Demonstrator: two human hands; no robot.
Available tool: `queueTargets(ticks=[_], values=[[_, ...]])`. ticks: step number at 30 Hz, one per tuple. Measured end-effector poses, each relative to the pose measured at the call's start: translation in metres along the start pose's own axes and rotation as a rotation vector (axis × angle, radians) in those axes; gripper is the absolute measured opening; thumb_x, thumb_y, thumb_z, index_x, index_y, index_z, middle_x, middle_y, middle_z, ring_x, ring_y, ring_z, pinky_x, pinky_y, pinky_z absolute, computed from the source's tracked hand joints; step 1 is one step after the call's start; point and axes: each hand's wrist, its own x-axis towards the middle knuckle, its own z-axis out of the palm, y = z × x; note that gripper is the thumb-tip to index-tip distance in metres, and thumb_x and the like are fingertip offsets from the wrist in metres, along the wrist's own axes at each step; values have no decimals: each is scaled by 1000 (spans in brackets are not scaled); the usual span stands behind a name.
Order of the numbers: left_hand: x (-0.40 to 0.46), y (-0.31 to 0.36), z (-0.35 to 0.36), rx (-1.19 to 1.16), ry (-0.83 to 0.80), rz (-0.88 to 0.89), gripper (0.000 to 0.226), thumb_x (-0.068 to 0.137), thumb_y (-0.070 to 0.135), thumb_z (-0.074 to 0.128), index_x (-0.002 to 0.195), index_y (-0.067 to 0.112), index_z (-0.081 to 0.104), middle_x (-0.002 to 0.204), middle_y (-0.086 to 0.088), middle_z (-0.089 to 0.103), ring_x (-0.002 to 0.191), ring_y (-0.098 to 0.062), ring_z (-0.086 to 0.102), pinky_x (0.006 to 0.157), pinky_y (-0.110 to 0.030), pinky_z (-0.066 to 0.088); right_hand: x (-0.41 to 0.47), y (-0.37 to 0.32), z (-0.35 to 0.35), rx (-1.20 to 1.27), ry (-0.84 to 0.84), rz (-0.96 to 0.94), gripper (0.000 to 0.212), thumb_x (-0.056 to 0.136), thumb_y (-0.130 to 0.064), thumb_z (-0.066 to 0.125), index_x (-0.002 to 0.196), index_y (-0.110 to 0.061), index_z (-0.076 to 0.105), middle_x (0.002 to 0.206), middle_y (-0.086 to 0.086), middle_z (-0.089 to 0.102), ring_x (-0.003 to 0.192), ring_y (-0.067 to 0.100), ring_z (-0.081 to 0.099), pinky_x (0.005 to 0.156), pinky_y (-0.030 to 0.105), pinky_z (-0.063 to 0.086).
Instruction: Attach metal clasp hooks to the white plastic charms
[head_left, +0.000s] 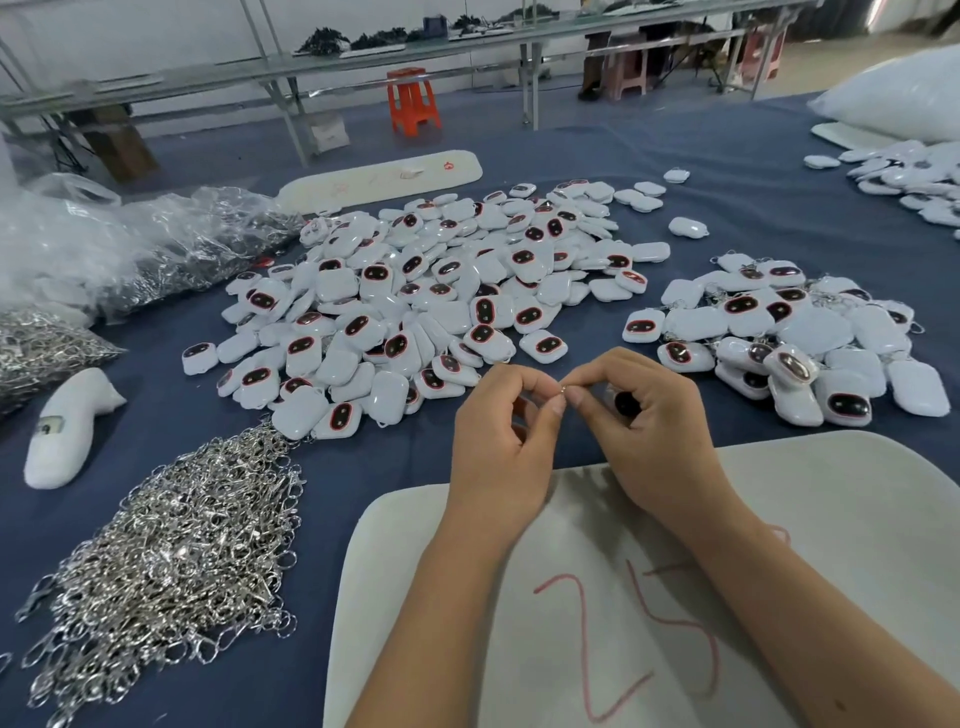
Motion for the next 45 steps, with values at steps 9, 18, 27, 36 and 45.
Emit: queueTargets(ticks=[9,18,27,36,45], values=[[1,-3,-4,-71,-11,-71,9,90,18,65,84,21,71,82,9,72,77,-13,64,73,-33,53,1,0,2,-98,-31,0,14,93,0,72,88,-13,74,86,-6,69,83,14,64,73,15,41],[2,0,-12,-160,-81,-162,17,95,3,67,84,14,72,82,-19,68,64,-12,55,65,-29,50,1,3,1,-35,-100,10,18,95,0,68,88,-16,71,82,-8,68,82,18,63,73,35,49],[1,1,-14,-164,-113,-167,19,96,-1,63,85,12,71,80,-14,68,62,-6,58,62,-16,49,1,5,0,-20,-123,22,19,96,0,68,89,-17,72,79,-10,66,73,16,57,68,24,43],[2,-2,-17,-222,-139,-213,17,96,0,63,86,9,73,71,5,68,63,-8,60,62,-18,51,1,9,0,-38,-143,-7,19,97,-1,68,93,-19,73,84,-9,69,77,22,62,70,44,49],[2,-1,-18,-229,-135,-233,16,95,2,67,85,12,75,70,6,69,62,-7,62,62,-17,52,1,11,1,-56,-126,-41,21,96,-1,70,92,-21,72,83,-11,68,74,20,60,66,39,48]])
